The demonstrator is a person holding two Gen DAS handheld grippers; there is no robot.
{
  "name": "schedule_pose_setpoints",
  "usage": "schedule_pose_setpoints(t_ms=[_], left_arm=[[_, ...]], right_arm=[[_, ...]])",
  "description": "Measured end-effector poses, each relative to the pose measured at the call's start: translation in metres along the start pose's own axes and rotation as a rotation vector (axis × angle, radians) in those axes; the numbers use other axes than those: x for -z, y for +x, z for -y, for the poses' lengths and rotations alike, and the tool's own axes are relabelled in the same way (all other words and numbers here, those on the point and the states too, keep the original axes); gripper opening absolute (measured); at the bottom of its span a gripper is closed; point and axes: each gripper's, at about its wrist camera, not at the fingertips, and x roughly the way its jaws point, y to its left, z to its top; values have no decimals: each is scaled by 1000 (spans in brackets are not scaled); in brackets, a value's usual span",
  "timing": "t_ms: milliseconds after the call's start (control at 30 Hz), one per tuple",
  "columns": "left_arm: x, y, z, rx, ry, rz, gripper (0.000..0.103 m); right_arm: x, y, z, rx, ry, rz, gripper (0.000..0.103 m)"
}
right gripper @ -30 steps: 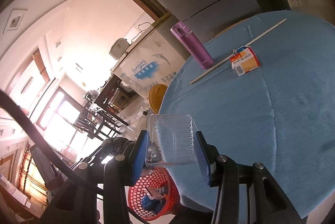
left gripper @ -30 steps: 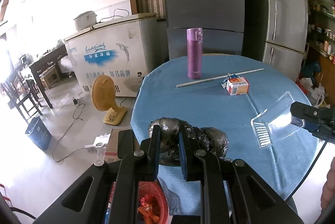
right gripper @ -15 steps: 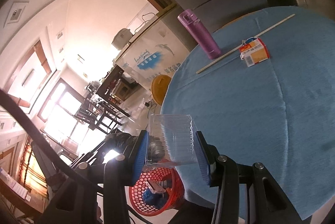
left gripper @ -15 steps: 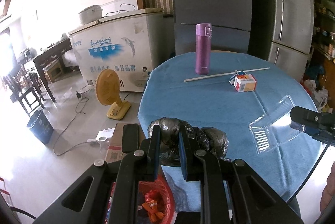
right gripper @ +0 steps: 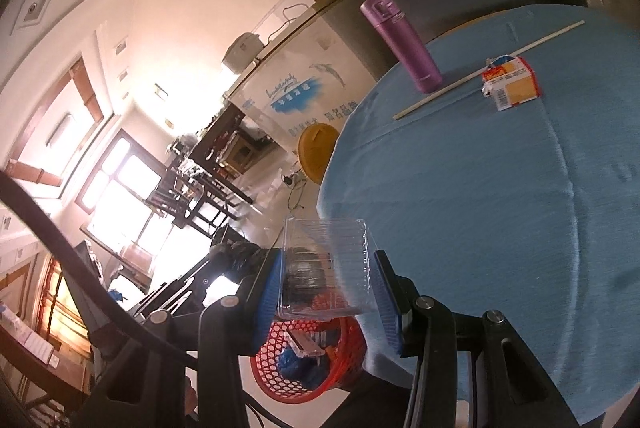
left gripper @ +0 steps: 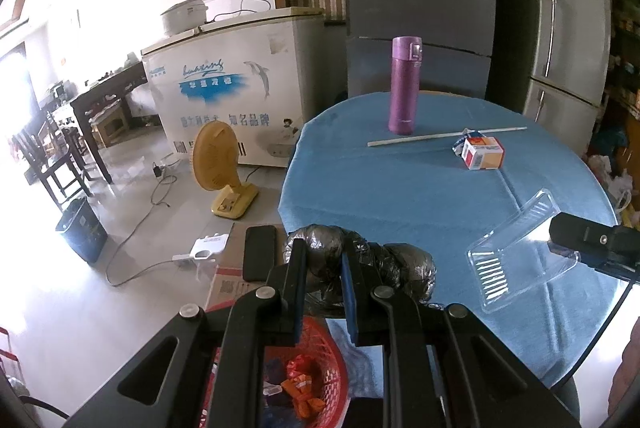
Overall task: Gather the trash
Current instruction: 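Carry the black bag and clear container toward the red basket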
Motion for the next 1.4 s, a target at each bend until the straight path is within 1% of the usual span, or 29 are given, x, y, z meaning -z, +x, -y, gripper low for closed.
schedule_pose_setpoints(t_ms=[467, 900, 1167, 1400], left_arm=[[12, 5, -23, -38, -29, -31, 17], [24, 18, -46, -75, -62, -73, 17], [35, 31, -65, -109, -83, -115, 17], [51, 47, -78, -134, -99, -172, 17]], right_arm=[[6, 35, -20, -14, -41, -80, 47], [8, 71, -37, -26, -87, -146, 47], [13, 100, -42, -33, -102, -206, 47], [25, 127, -43, -37, -106, -276, 47]])
